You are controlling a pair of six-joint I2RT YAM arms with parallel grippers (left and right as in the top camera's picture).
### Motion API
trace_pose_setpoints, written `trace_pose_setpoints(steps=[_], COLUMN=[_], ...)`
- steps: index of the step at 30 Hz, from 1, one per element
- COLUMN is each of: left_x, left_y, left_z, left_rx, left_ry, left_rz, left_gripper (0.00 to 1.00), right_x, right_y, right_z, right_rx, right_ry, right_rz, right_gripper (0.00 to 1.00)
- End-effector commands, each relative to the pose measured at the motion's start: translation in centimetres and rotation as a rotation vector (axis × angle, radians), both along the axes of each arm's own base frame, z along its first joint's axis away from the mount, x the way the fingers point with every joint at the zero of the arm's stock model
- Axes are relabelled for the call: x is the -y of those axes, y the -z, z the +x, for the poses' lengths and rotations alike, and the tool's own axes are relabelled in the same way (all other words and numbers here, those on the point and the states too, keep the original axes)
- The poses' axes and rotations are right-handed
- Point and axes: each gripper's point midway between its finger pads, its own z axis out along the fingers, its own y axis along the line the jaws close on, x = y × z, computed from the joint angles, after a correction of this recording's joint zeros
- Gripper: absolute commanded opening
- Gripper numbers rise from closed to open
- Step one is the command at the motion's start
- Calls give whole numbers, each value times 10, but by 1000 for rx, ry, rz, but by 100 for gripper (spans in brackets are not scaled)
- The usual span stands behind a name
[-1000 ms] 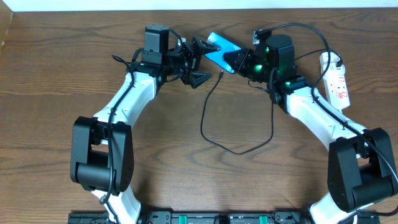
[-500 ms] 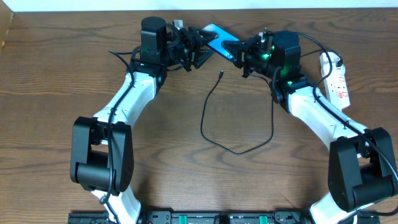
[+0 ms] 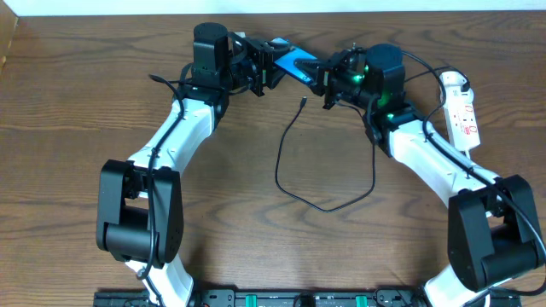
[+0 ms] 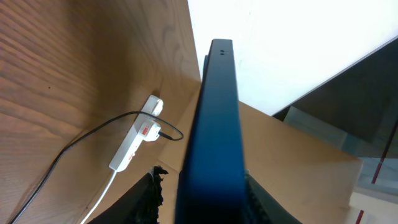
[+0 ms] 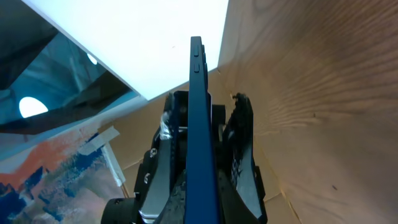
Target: Plug charger to phone and switch on socket
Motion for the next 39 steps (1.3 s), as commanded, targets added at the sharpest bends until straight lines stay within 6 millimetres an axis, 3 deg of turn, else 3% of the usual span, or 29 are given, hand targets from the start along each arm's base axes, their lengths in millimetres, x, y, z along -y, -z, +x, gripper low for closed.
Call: trace_pose_setpoints(steps=[1, 25, 29, 35, 39], left_x=[-3, -3, -3, -3, -3], left_y=[-15, -15, -15, -15, -15], left_z=[2, 2, 2, 2, 1], left_rx=[23, 23, 23, 79, 145], left_ry=[-18, -18, -17, 2, 29], left_rz=[-12, -12, -11, 24, 61], left_gripper=[35, 8, 8, 7, 7], right_x=[-13, -21, -21, -21, -15], right_y=[-12, -13, -13, -13, -9], right_z=[-6, -13, -13, -13, -10], right_rx=[17, 17, 17, 55, 136], right_ry=[-43, -73, -73, -80, -89], right_rz=[25, 28, 28, 3, -63], right_gripper=[2, 5, 12, 40, 53])
